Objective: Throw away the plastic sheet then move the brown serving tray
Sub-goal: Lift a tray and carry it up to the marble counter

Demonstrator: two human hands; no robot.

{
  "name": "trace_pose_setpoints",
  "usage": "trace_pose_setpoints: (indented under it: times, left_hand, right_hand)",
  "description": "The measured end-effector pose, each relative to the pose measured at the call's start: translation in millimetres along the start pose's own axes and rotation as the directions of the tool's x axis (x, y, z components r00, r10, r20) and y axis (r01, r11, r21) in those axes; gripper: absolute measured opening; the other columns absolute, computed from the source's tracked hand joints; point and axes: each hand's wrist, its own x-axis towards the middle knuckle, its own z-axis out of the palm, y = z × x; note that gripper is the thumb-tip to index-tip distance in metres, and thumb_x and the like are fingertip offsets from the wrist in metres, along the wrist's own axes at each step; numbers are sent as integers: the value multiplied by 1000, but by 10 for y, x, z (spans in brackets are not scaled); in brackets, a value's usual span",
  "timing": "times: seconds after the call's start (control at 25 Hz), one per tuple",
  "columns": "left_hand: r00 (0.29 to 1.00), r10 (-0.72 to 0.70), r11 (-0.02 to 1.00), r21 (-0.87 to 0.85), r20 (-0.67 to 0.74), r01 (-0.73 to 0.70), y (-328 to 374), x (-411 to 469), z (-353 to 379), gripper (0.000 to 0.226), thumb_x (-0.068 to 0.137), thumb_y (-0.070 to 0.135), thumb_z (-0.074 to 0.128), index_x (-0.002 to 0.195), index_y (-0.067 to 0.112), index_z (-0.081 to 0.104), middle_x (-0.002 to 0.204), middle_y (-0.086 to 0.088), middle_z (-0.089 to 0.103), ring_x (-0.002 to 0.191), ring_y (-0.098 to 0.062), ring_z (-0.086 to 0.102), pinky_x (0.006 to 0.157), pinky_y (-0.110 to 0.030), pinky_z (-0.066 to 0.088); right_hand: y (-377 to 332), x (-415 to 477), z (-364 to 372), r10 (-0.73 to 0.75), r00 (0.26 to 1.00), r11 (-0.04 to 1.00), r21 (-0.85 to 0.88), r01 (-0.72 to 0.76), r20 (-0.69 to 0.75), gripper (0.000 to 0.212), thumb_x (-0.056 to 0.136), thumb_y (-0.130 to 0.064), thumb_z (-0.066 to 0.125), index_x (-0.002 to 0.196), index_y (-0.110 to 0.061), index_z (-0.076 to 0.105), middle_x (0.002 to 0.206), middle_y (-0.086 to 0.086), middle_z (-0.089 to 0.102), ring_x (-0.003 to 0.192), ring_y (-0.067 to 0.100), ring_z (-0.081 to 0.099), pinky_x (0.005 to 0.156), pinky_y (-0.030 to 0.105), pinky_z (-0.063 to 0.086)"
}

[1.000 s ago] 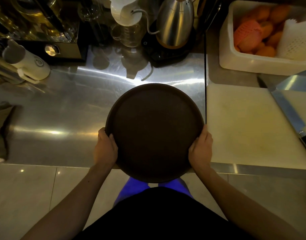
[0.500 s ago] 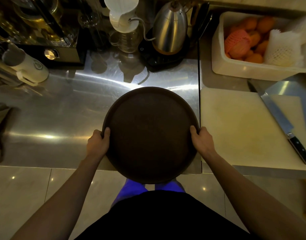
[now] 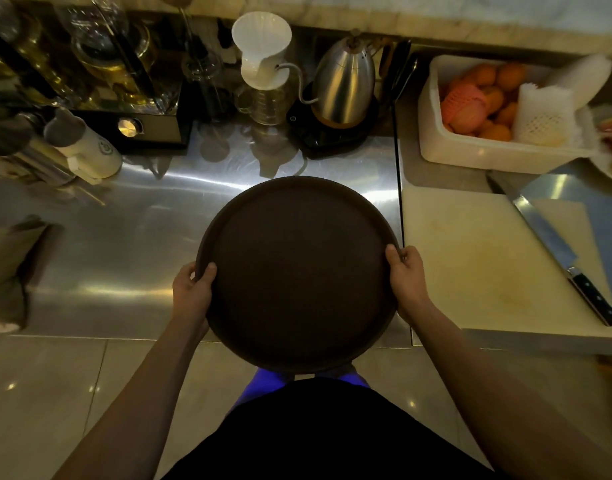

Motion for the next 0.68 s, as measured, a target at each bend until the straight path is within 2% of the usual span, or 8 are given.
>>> trace_pose_setpoints:
  times: [0.12,0.32,0.44,0.52,0.6,0.68]
  left_hand:
    - [993,59,996,-76,98,-51,193,-41,-125,35,95,27,56,129,20,55,120,-4,64,110,-26,61,91,-45,53]
    - [975,129,981,-170,182,-98,507,-74,-383,35,97,20,54,132,18,53,125,-10,62,111,-29,60,97,-48,49]
    - [966,189,969,-196,174,-154,676,-112,-534,34,97,18,54,131,15,55,121,-10,64,108,-27,62,93,-44,51]
    - [963,221,961,-200,156,-189,744,-175,-638,32,97,17,54,129,15,56,118,-9,65,107,-26,62,91,-43,52]
    - [966,222,960,-205,130,-193,782,-255,-731,33,97,18,53,129,15,56,117,-8,66,108,-26,63,90,-42,52]
    - [970,219,958,-214,105,-193,819,-358,-811,33,97,19,53,129,17,57,115,-6,68,105,-24,64,83,-39,53]
  right_hand:
    - [-183,-134,25,-29,999,998,60,31,-34,26,96,-38,48,87,-14,46,83,4,51,72,14,51,58,28,41]
    - [-483,-366,107,-93,990,986,129,106,-107,27,93,-35,53,80,-13,46,74,4,52,65,13,51,54,27,40]
    - [-635,-495,142,-138,985,978,143,151,-102,22,92,-32,56,91,-10,50,86,7,58,76,18,58,59,31,45]
    - [-744,-560,140,-165,983,972,156,176,-84,15,91,-26,57,100,-16,52,96,6,60,84,17,61,63,31,49]
    - [-865,-615,125,-199,978,963,174,206,-58,18,91,-20,57,108,-21,54,100,1,61,87,15,63,69,31,53]
    - [-986,-649,118,-237,971,954,184,237,-24,24,92,-16,56,116,-17,58,101,-1,65,90,15,64,73,30,54]
